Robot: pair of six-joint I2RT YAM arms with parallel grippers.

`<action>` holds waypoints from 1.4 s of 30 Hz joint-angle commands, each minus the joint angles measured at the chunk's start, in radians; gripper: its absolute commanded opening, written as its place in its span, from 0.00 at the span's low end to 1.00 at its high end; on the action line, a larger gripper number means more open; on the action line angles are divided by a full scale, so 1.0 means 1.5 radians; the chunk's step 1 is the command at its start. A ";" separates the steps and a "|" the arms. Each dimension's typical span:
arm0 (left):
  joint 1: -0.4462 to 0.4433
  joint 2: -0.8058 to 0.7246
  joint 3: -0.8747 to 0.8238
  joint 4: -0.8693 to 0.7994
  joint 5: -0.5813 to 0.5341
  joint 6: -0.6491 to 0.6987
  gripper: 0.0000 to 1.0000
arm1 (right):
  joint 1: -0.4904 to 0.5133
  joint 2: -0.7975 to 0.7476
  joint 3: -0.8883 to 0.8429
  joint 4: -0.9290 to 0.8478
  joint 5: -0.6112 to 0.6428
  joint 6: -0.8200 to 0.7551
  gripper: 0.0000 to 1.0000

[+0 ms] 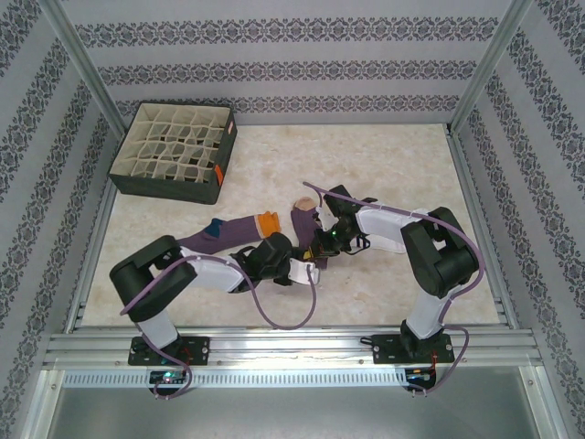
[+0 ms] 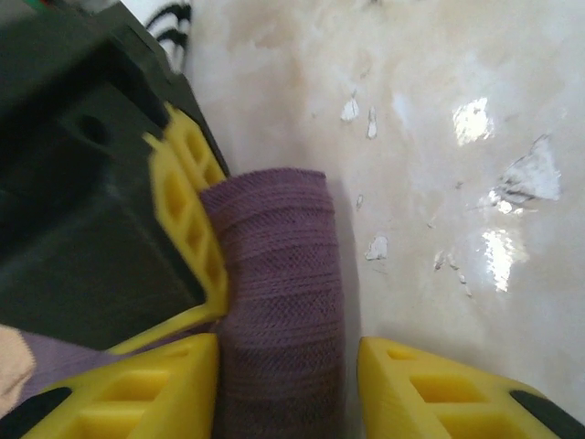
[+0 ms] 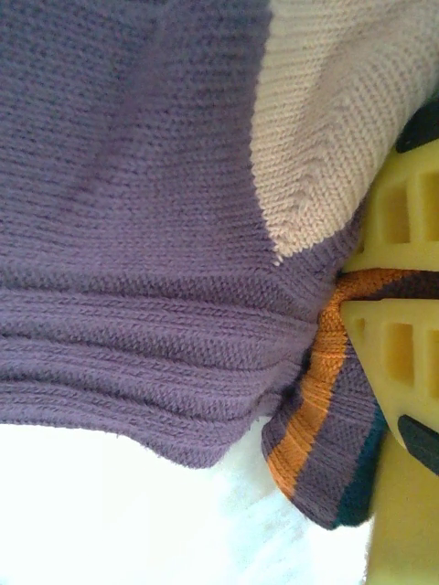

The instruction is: Roll the socks

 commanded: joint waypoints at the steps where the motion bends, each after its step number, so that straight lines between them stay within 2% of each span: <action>1: -0.010 0.038 0.017 -0.024 -0.012 -0.014 0.38 | -0.003 0.062 -0.043 -0.081 0.079 -0.013 0.07; 3: -0.009 0.054 0.029 -0.047 -0.017 -0.027 0.34 | -0.004 0.060 -0.043 -0.078 0.069 -0.014 0.09; 5: -0.005 0.066 0.052 -0.088 -0.014 -0.060 0.29 | -0.004 0.049 -0.048 -0.065 0.050 -0.017 0.16; 9: 0.014 0.066 0.109 -0.227 0.067 -0.116 0.09 | -0.011 0.005 -0.068 -0.032 0.016 -0.020 0.37; 12: 0.025 0.071 0.146 -0.316 0.111 -0.153 0.00 | -0.030 -0.036 -0.080 -0.016 -0.001 -0.018 0.44; 20: 0.061 0.080 0.211 -0.471 0.247 -0.223 0.00 | -0.110 -0.217 -0.149 0.076 -0.043 0.015 0.48; 24: 0.088 0.109 0.260 -0.537 0.325 -0.256 0.00 | -0.119 -0.268 -0.174 0.097 -0.052 0.008 0.49; 30: 0.129 0.167 0.336 -0.613 0.402 -0.306 0.00 | -0.107 -0.240 -0.193 0.110 -0.067 -0.001 0.48; 37: 0.146 0.265 0.459 -0.766 0.460 -0.303 0.00 | -0.066 -0.192 -0.197 0.164 -0.077 0.016 0.47; 42: 0.156 0.305 0.487 -0.774 0.476 -0.353 0.00 | -0.054 -0.154 -0.184 0.153 -0.058 0.013 0.43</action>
